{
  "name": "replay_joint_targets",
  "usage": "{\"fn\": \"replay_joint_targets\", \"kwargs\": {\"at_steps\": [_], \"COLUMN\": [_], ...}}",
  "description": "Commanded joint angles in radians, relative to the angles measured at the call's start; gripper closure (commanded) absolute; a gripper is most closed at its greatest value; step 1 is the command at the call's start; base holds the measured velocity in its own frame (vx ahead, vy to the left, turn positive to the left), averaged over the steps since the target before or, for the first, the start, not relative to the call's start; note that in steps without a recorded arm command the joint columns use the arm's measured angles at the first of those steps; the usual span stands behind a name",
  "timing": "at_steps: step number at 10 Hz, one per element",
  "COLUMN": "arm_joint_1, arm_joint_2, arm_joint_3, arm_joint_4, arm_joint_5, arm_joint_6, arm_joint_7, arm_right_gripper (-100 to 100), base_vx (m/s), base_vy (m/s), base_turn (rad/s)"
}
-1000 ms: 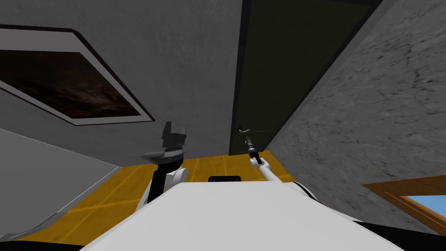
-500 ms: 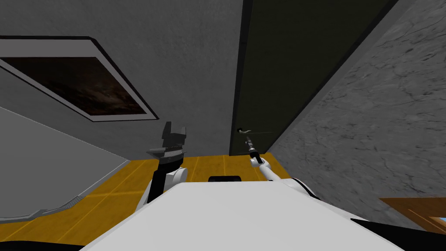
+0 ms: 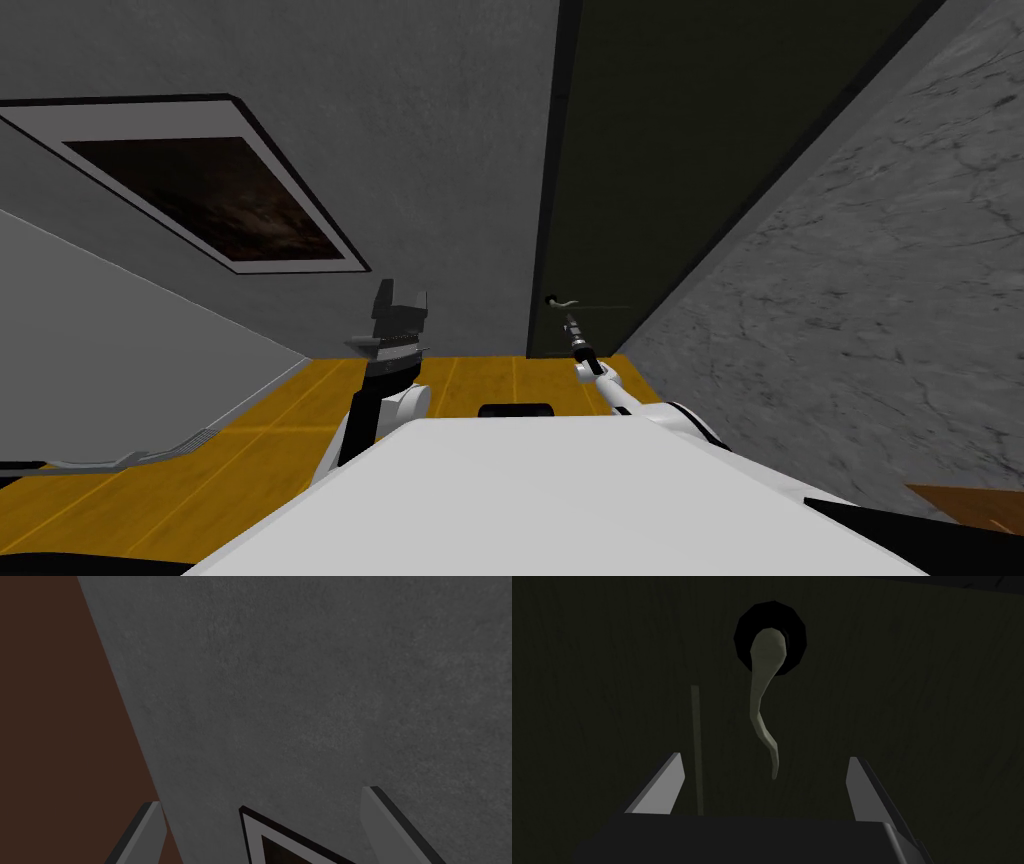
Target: Pull the door open
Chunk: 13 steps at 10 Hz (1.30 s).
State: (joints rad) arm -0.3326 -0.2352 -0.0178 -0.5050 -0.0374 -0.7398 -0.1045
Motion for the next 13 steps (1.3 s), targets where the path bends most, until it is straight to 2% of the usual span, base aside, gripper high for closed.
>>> {"fn": "replay_joint_targets", "kwargs": {"at_steps": [1,2,4,5,7,8,9,10,11,12,13], "arm_joint_1": [0.016,0.021,0.044,0.050,0.050,0.068,0.078,0.078,0.091,0.097,0.087], "arm_joint_2": [-0.027,-0.036,-0.076,-0.087,-0.087,-0.118,-0.137,-0.137,-0.158,-0.169,-0.165], "arm_joint_3": [-0.009,-0.011,-0.024,-0.027,-0.027,-0.037,-0.043,-0.043,-0.049,-0.053,-0.049], "arm_joint_4": [0.008,0.011,0.023,0.027,0.027,0.036,0.042,0.042,0.049,0.052,0.058], "arm_joint_5": [-0.007,-0.009,-0.020,-0.022,-0.022,-0.030,-0.035,-0.035,-0.041,-0.044,-0.041], "arm_joint_6": [-0.015,-0.020,-0.041,-0.047,-0.047,-0.064,-0.074,-0.074,-0.085,-0.091,-0.088], "arm_joint_7": [-0.020,-0.027,-0.056,-0.064,-0.064,-0.087,-0.100,-0.100,-0.116,-0.124,-0.121], "arm_right_gripper": [-100,-100,-100,-100,-100,-100,-100,-100,-100,-100,-100], "base_vx": [0.129,0.173,0.203,0.173,0.050,0.078,0.174,0.140,0.144,0.161,0.070], "base_vy": [0.023,0.048,0.070,0.064,0.023,0.033,0.050,0.019,0.004,0.005,0.000], "base_turn": [0.164,0.167,0.145,0.114,0.017,0.192,0.214,0.053,0.095,0.110,0.018]}}
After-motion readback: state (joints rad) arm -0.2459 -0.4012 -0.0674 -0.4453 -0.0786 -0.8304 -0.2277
